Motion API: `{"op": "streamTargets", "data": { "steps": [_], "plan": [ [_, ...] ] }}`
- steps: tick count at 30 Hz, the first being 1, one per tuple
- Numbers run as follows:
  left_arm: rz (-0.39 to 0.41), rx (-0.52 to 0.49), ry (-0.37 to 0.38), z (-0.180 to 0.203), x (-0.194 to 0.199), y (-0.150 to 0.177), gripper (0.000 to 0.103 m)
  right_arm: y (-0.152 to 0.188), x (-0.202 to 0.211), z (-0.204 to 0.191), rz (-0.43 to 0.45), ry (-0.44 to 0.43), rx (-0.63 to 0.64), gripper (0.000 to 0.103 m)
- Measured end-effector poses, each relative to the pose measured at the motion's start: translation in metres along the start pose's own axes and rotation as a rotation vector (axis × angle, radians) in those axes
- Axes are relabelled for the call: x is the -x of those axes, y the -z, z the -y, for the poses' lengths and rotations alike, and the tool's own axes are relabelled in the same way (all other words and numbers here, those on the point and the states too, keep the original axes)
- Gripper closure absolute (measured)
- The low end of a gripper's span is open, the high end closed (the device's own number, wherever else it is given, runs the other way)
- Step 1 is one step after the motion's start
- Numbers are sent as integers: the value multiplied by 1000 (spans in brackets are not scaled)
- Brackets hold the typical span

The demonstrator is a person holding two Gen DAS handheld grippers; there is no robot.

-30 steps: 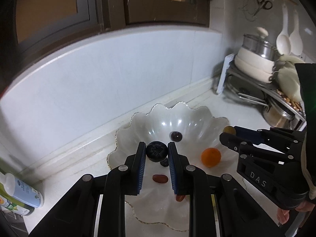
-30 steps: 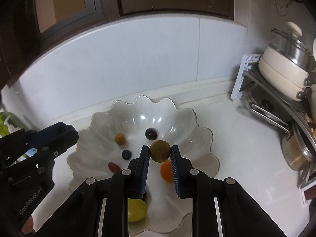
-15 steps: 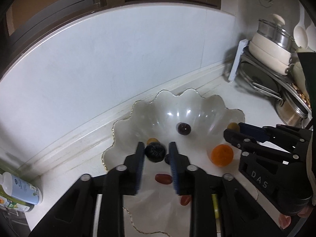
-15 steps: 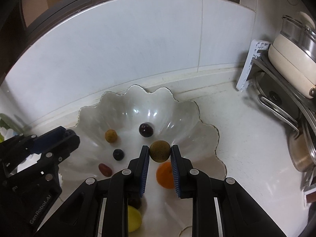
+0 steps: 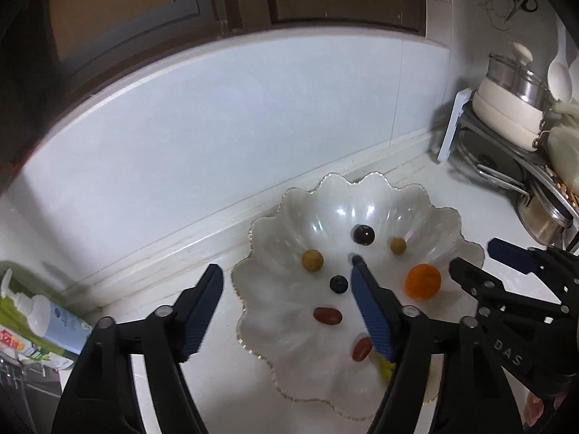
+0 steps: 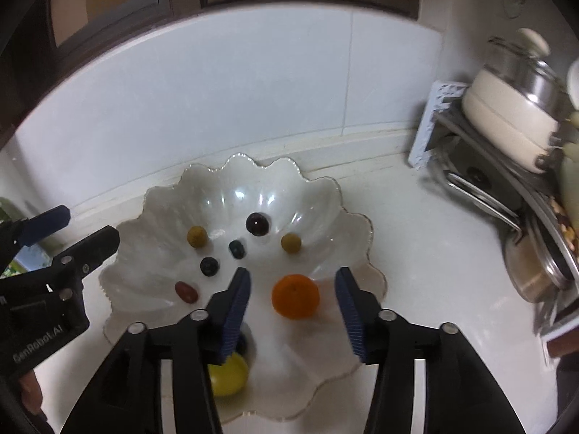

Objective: Organize fruits

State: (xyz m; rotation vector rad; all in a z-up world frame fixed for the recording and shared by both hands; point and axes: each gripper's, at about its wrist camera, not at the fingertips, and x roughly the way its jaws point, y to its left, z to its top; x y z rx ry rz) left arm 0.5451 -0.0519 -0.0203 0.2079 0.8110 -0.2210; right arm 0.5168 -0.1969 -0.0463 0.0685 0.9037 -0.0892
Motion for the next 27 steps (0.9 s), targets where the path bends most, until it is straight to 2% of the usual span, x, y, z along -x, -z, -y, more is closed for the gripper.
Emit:
{"op": "streamTargets", "data": {
  "steps": [2,13,19,27],
  "plan": [
    [30,0,-2,-2,14,5,22,8,16,-1,32,2,-15,49],
    [209,-18,-40,-5,99,47,5,50,107,-1,228,76,-47,25],
    [287,-4,-74,-4,148,75,1,78,146,-1,288,80,-37,24],
    [344,10,-108,13,205,126,1,129,202,1,367,83,-19,24]
  ]
}}
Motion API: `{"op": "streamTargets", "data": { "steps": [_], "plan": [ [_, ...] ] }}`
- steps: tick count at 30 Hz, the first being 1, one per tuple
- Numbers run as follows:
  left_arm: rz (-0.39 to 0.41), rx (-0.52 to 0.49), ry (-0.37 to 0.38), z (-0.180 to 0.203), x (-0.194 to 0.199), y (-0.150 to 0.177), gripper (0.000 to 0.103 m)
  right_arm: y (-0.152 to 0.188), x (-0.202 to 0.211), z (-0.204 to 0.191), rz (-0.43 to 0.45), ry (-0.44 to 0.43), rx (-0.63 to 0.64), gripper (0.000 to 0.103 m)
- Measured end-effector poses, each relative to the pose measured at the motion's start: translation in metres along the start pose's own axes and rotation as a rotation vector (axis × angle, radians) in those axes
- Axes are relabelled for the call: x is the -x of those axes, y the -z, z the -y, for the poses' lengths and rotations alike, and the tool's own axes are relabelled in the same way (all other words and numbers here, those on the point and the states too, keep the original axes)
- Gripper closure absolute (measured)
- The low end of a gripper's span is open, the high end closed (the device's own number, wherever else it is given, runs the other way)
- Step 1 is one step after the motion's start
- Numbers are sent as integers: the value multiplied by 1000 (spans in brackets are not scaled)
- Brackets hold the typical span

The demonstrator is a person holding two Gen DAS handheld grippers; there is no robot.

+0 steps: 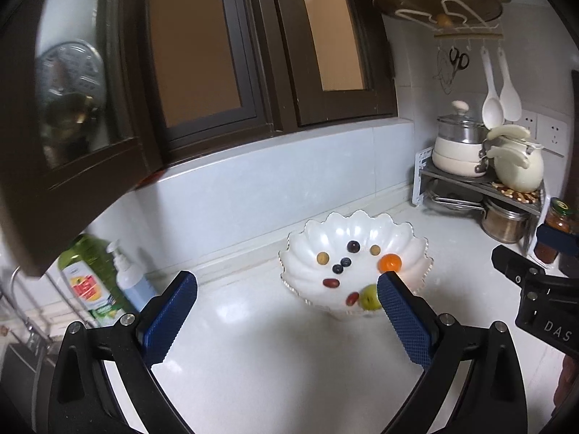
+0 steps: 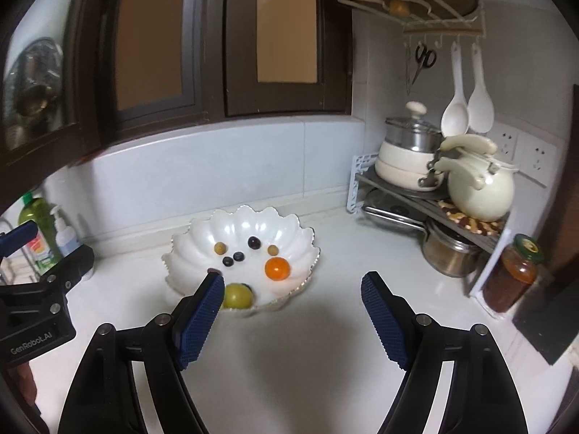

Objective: Organize fruits

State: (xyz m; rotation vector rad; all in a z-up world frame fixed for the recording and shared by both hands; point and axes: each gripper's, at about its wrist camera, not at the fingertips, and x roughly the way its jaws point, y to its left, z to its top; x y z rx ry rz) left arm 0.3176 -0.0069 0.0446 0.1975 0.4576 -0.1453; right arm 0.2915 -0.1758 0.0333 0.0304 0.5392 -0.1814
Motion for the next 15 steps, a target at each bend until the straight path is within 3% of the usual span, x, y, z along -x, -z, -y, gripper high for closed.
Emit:
{"op": "streamTargets", "data": {
  "steps": [15],
  "plan": [
    [48,53,10,22,120,46,1,53,110,23,69,-27,14,24]
  ]
}}
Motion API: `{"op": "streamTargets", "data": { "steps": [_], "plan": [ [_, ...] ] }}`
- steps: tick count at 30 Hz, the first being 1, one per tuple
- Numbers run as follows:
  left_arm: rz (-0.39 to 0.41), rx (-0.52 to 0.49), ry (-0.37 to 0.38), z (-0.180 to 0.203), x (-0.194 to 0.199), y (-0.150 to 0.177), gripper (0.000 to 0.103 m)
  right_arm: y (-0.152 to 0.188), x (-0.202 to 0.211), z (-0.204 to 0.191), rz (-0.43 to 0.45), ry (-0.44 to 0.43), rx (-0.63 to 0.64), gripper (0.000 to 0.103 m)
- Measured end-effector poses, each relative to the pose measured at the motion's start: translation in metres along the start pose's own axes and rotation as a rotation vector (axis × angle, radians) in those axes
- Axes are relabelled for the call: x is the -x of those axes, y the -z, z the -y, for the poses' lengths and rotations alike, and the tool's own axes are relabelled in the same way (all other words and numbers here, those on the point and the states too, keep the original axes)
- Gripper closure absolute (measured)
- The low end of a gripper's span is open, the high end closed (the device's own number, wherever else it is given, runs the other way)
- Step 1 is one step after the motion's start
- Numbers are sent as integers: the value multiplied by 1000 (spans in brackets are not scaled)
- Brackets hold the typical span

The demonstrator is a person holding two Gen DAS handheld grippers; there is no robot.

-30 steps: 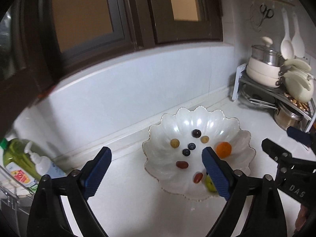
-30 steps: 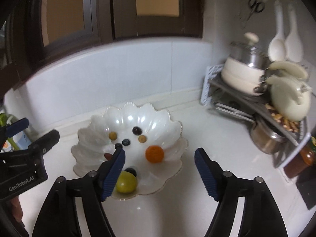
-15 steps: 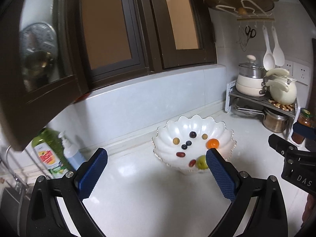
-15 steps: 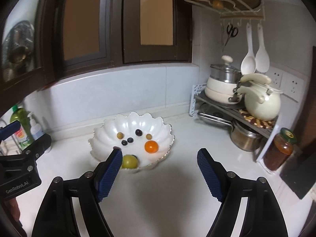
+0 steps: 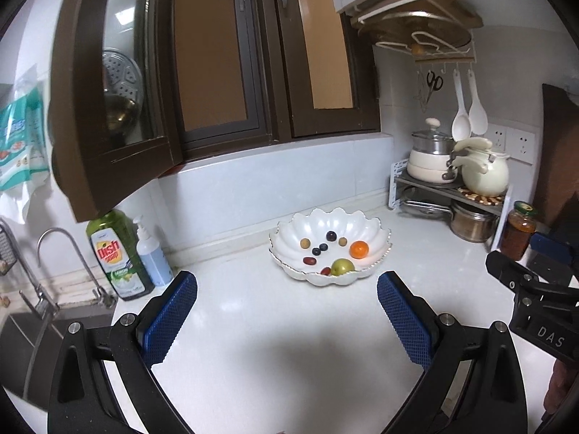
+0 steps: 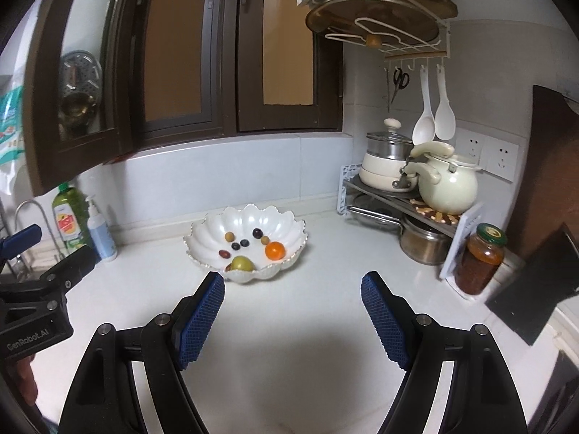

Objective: Organize fruits

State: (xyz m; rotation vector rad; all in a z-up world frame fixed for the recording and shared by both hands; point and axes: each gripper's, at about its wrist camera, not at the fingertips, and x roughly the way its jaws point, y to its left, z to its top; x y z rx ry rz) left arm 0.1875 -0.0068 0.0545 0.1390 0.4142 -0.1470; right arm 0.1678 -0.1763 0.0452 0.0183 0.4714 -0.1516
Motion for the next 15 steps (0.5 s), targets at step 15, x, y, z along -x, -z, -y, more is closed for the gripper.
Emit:
{"op": "streamTargets", "data": {
  "steps": [15],
  "plan": [
    [37,35,13,6,91,40,0,40,92,8,72,-6,10,13]
  ]
}}
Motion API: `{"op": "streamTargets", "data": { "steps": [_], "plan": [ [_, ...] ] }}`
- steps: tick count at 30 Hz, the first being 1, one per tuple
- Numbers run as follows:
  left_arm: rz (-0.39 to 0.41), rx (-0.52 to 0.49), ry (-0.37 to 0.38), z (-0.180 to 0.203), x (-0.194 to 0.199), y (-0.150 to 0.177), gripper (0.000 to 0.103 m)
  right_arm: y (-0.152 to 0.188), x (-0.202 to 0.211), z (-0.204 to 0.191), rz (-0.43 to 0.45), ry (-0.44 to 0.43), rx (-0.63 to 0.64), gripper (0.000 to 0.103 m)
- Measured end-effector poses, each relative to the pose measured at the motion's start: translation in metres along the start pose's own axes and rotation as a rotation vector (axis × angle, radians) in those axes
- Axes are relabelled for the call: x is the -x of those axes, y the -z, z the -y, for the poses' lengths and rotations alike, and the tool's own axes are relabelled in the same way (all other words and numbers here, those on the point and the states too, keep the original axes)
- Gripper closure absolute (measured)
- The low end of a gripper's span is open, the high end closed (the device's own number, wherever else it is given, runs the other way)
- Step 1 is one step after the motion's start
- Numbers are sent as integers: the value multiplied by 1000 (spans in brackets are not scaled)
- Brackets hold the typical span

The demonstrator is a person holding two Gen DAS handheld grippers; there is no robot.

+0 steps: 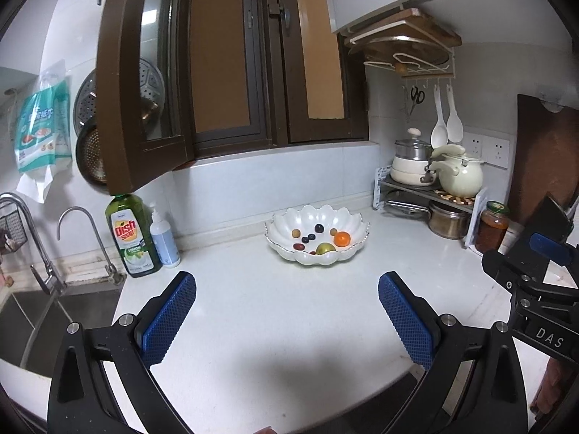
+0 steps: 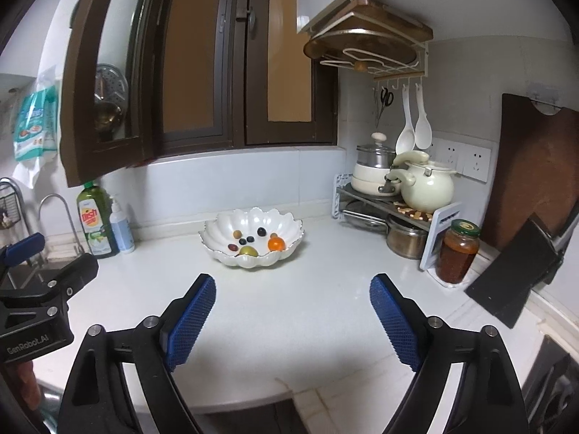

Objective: Organize fruits

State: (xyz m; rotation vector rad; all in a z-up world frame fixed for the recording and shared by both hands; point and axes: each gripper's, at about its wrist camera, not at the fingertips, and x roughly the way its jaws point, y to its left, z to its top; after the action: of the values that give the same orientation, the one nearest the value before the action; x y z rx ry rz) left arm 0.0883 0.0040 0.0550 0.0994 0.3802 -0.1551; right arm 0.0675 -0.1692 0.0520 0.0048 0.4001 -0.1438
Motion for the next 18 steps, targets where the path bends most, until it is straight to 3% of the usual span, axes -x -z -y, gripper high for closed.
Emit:
{"op": "streamTargets", "data": {
  "steps": [18],
  "plan": [
    [29,13,-6,-10,61,24,0,28,61,-9,29,-21,12,13]
  ]
}}
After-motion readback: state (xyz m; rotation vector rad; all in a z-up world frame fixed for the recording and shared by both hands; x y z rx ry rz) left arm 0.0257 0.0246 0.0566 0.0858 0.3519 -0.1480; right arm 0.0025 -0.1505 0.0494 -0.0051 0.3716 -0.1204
